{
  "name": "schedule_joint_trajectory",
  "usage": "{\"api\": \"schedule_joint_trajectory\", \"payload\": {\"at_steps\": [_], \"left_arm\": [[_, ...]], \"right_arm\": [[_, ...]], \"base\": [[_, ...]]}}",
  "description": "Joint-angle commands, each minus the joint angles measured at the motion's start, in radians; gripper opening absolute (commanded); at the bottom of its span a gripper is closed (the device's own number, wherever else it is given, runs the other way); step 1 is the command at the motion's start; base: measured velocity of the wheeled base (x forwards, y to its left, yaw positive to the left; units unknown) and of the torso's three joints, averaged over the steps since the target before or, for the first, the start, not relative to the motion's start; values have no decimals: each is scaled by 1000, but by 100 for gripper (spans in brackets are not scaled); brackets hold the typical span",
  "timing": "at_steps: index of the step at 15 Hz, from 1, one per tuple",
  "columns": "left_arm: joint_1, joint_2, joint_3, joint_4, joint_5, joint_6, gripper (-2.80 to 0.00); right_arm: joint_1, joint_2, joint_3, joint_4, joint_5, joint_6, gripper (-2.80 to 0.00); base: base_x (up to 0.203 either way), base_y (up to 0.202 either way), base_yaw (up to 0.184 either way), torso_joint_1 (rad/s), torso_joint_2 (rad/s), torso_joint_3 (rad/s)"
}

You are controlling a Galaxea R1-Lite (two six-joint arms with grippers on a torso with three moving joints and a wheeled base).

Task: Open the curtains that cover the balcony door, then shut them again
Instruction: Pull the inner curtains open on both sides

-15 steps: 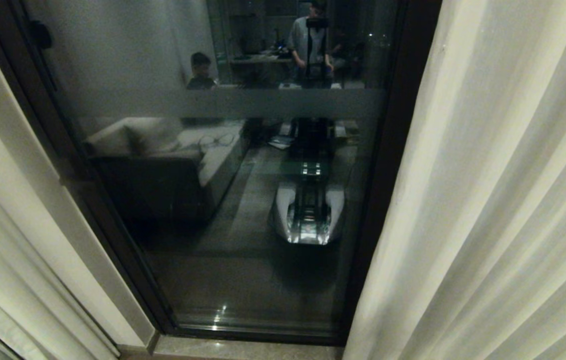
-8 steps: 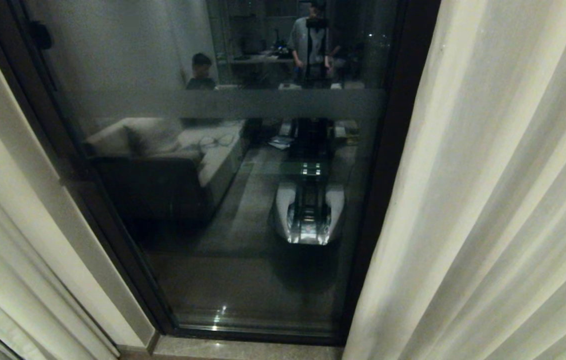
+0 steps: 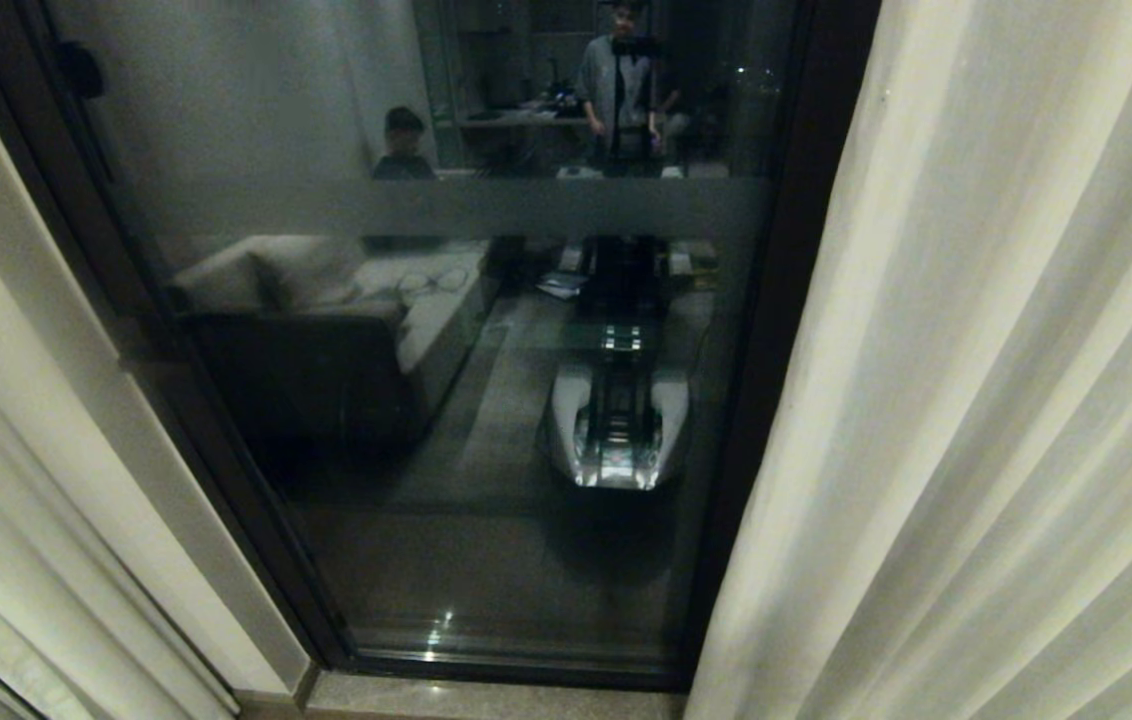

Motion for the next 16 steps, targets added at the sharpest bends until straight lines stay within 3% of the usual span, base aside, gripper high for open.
{"api": "schedule_joint_trajectory", "payload": {"at_steps": [1, 6, 16], "left_arm": [[0, 0, 0, 0, 0, 0, -280], [-1, 0, 0, 0, 0, 0, -280], [0, 0, 0, 0, 0, 0, -280]], "right_arm": [[1, 0, -2, 0, 15, -21, -280], [2, 50, -180, 57, 94, -22, -280], [13, 508, -524, 21, 377, -24, -280]], "base": [[0, 0, 0, 0, 0, 0], [0, 0, 0, 0, 0, 0], [0, 0, 0, 0, 0, 0]]}}
